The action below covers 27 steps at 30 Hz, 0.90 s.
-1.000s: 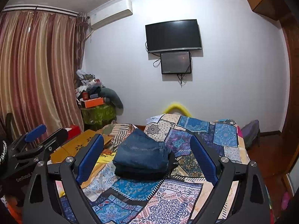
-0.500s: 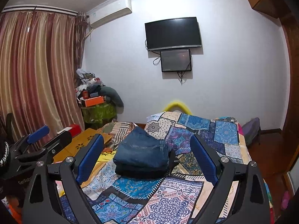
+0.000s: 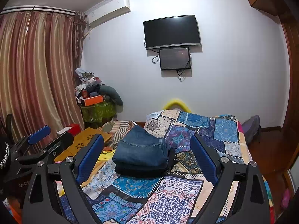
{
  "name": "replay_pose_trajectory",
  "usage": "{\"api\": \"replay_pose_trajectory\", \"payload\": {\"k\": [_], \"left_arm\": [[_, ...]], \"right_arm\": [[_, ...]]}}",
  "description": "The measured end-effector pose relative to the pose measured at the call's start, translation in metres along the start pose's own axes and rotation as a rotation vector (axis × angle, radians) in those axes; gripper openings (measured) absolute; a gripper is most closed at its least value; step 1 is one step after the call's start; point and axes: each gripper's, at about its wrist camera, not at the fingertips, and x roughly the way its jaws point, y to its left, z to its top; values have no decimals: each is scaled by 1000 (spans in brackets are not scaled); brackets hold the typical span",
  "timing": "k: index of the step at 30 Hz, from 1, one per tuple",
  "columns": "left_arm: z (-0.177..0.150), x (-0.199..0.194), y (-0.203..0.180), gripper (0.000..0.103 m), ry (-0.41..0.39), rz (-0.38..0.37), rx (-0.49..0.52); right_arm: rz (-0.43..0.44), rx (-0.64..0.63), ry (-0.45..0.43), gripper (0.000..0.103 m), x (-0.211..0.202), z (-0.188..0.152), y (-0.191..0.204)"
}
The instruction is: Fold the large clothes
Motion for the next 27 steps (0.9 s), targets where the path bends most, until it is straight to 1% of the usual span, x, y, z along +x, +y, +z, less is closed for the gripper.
{"api": "replay_pose_trajectory", "payload": {"k": [7,20,27], "left_arm": [[2,3,3,102,19,-31,-11],[1,5,0,102,17,-14,-8],[0,5,-2,102,22,-16,-6]], "right_arm": [[0,0,-1,92,0,1,-1],[-2,14,4,92,0,-1,-4],[3,19,8,92,2,-2,-6]]}}
